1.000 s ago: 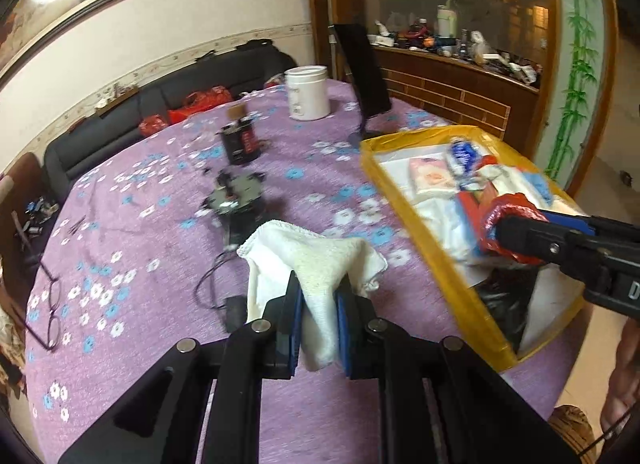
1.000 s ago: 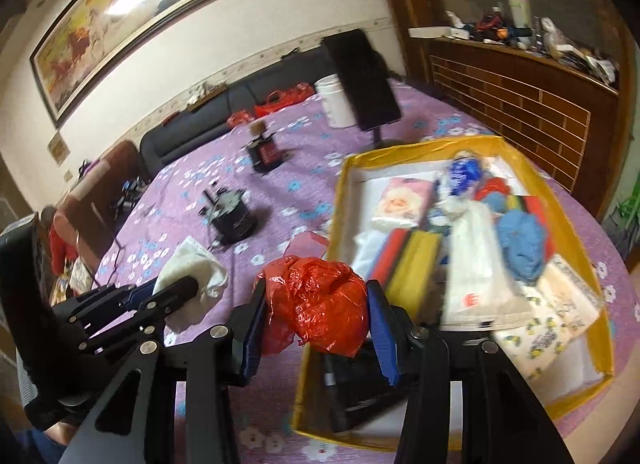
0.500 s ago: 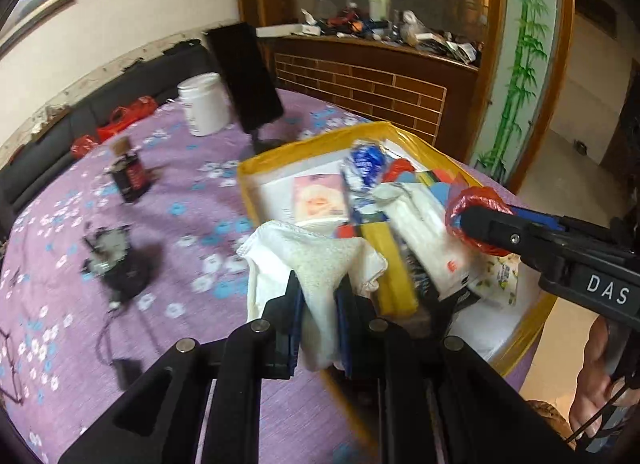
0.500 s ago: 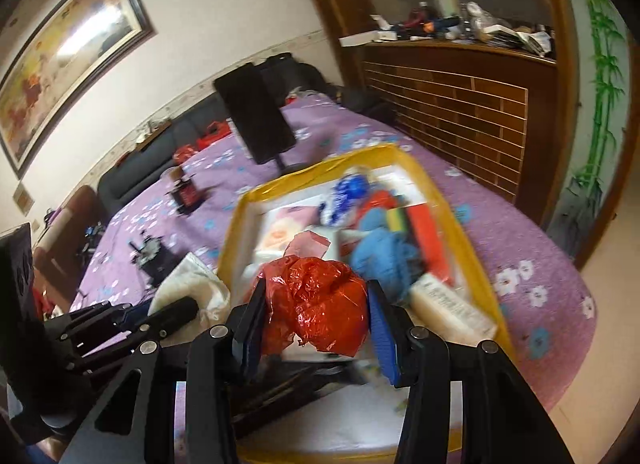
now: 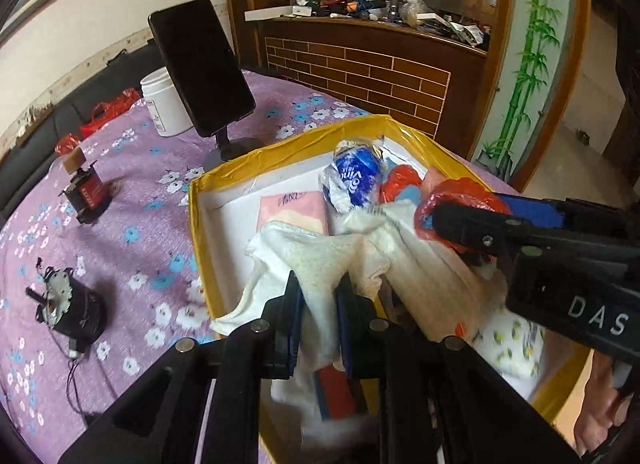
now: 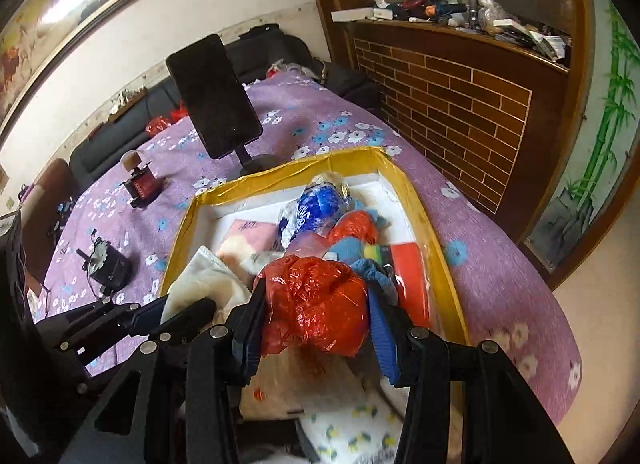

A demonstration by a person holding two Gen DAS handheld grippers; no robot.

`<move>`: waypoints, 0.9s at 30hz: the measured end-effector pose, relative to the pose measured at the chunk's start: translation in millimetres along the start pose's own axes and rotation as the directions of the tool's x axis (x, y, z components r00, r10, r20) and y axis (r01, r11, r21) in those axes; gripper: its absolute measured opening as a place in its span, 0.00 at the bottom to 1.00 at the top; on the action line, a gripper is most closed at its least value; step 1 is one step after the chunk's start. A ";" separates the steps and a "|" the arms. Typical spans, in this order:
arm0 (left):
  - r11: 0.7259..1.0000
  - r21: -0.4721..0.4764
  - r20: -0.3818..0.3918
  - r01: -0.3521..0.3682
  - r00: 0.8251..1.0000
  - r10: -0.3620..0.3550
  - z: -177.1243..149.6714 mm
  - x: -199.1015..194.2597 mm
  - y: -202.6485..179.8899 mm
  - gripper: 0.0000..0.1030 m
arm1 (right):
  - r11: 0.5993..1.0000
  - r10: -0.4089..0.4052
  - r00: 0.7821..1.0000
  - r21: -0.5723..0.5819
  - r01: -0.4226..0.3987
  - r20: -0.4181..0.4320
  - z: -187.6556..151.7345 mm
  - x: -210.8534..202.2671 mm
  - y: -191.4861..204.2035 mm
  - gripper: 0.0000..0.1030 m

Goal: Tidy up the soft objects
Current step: 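Carry the red bag into the tray with right tool while left drops the white cloth there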

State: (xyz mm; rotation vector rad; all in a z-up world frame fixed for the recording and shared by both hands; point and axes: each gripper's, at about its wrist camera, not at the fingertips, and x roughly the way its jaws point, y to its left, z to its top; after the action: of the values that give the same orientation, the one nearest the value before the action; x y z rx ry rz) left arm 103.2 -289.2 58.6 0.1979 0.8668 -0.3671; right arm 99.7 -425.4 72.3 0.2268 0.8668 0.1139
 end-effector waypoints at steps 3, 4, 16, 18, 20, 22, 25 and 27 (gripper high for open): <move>1.000 -0.021 -0.015 0.019 1.000 -0.020 8.1 10.2 2.2 0.15 | 1.000 -0.001 1.000 0.002 0.001 -0.021 11.0 10.3 -0.4 0.49; 0.999 -0.028 -0.020 0.019 1.000 -0.019 10.3 14.0 3.1 0.15 | 1.000 -0.007 1.000 -0.001 0.007 -0.026 16.3 14.6 -0.5 0.49; 0.998 -0.052 -0.021 0.021 1.000 -0.022 14.1 21.4 3.1 0.18 | 1.000 0.016 0.997 0.019 -0.015 -0.071 51.5 49.7 -5.9 0.52; 0.998 -0.056 -0.019 0.025 0.999 -0.026 13.4 19.7 2.8 0.22 | 0.999 0.036 0.998 0.028 -0.035 -0.060 52.5 49.0 -6.8 0.55; 0.998 -0.061 -0.012 0.026 1.000 -0.027 12.5 17.1 2.7 0.30 | 0.999 0.035 0.998 0.036 -0.034 -0.048 52.6 46.6 -9.1 0.57; 0.998 -0.064 -0.006 0.027 1.000 -0.027 11.5 14.3 2.4 0.39 | 0.998 0.040 0.998 0.049 -0.038 -0.042 52.3 42.5 -12.4 0.58; 0.998 -0.061 0.001 0.031 1.000 -0.031 9.8 10.3 0.0 0.42 | 0.997 0.046 0.999 0.064 -0.044 -0.029 50.3 32.6 -16.7 0.59; 0.998 -0.055 0.005 0.031 1.000 -0.030 8.6 7.2 -2.7 0.44 | 0.997 0.052 0.999 0.064 -0.051 -0.017 48.6 25.7 -17.5 0.60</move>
State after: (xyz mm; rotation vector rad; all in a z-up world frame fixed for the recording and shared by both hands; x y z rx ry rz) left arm 112.5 -296.1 58.4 0.1331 0.8757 -0.3715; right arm 153.6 -444.9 79.4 0.3079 0.8842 0.1366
